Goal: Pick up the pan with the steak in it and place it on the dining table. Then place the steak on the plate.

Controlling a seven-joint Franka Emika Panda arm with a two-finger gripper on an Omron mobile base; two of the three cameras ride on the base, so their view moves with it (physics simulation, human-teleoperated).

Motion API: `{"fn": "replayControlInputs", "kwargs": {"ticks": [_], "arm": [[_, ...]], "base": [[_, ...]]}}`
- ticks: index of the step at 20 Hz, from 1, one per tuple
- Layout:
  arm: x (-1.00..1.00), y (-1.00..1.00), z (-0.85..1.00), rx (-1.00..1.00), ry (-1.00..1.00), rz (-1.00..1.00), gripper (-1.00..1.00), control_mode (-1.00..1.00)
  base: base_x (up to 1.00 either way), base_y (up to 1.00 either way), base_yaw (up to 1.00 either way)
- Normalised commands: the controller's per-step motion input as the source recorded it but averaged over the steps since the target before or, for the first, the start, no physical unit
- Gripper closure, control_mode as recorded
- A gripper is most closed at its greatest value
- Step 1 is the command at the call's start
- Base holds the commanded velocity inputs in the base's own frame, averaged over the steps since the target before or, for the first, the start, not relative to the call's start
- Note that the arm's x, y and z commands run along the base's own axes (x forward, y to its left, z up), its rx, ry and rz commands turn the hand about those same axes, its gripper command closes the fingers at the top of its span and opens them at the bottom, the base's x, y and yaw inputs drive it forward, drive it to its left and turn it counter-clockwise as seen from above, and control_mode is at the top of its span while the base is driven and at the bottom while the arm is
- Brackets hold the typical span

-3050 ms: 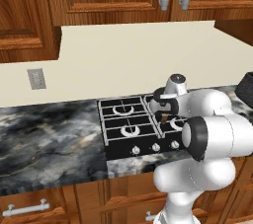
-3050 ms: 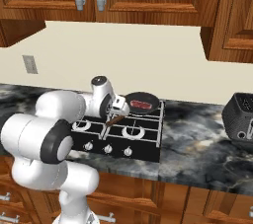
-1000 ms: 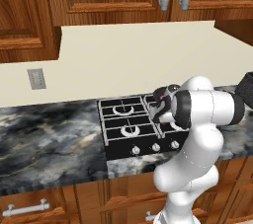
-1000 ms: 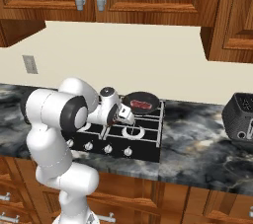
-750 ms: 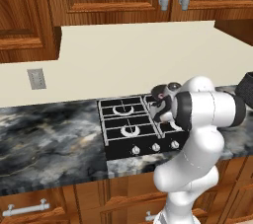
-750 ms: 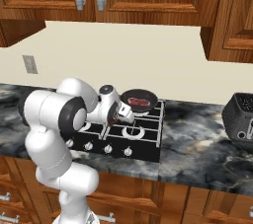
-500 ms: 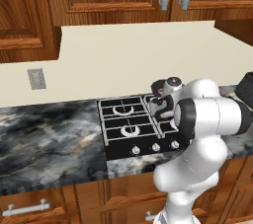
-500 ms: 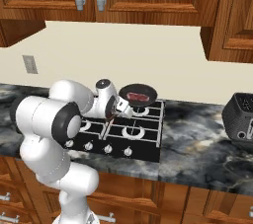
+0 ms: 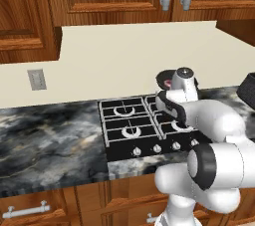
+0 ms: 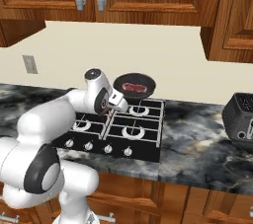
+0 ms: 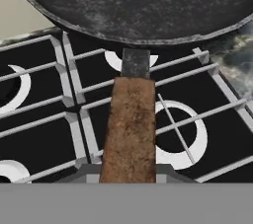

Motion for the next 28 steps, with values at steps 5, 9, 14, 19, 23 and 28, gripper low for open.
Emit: {"fn": "replayControlInputs", "kwargs": {"ticks": [5,9,14,19,23,28], "arm": [[-0.87,0.00,0.60,-0.02,0.00,0.00,1.00,-1.00],[-0.92,-0.01,0.58,-0.03,0.00,0.01,1.00,-1.00],[-0.97,0.00,0.56,-0.05,0.00,0.04,1.00,-1.00],[-0.95,0.00,0.46,-0.09,0.06,0.08,1.00,-1.00],[-0.96,0.01,0.41,-0.11,0.08,0.11,1.00,-1.00],[-0.89,0.07,0.33,-0.11,0.12,0.14,1.00,-1.00]], "base": [[0.00,0.00,0.00],[0.00,0.00,0.00],[0.00,0.00,0.00],[0.00,0.00,0.00],[0.00,0.00,0.00],[0.00,0.00,0.00]]}}
